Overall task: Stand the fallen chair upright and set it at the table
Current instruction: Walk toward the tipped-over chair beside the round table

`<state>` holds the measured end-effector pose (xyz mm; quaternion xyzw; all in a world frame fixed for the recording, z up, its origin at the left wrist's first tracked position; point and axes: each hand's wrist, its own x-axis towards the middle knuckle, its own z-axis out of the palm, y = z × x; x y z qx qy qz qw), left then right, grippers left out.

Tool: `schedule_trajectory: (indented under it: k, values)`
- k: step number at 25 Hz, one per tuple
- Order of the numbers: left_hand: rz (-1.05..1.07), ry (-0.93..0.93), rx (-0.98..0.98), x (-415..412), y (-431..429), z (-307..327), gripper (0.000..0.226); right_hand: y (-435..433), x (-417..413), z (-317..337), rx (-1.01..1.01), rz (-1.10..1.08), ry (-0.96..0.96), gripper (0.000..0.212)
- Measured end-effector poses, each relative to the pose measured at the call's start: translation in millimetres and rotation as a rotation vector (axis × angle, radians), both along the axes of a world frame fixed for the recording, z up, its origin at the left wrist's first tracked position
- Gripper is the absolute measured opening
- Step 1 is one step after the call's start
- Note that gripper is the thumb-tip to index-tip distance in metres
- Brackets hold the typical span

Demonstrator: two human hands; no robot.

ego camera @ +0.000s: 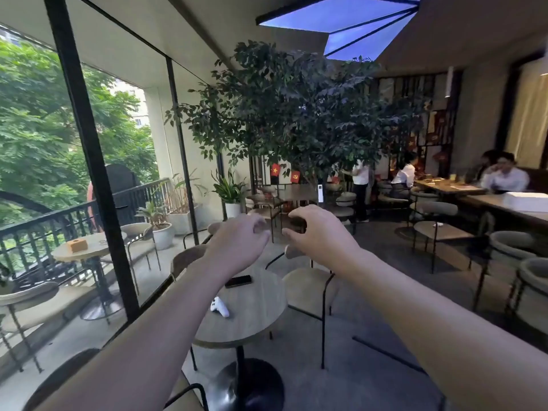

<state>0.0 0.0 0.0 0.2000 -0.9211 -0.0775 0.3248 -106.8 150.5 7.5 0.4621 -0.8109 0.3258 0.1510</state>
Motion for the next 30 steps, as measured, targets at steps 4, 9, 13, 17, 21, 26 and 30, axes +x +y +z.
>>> schedule_trajectory:
  k: [4, 9, 13, 17, 21, 26, 30]
  values:
    - [-0.023, -0.026, -0.009, -25, 42, -2, 0.033, 45, -21, 0, 0.006, -0.063, 0.007, 0.041]
    - [-0.007, 0.006, 0.014, -62, 100, -10, 0.031, 105, -59, -4, 0.027, -0.047, -0.004, 0.044]
    - [0.005, 0.003, 0.041, -103, 162, -19, 0.033, 163, -104, -12, 0.039, -0.034, -0.008, 0.047]
    - [-0.013, -0.006, 0.038, -149, 218, -24, 0.031, 212, -147, -17, 0.05, -0.046, -0.018, 0.044]
    - [-0.044, -0.047, 0.028, -196, 256, -21, 0.031, 249, -187, -18, 0.047, -0.081, -0.041, 0.037]
    - [-0.079, -0.056, 0.01, -250, 267, -22, 0.031, 270, -227, -19, 0.051, -0.143, -0.056, 0.037]
    - [-0.119, -0.08, -0.005, -288, 267, -30, 0.031, 280, -262, -22, 0.056, -0.192, -0.043, 0.037]
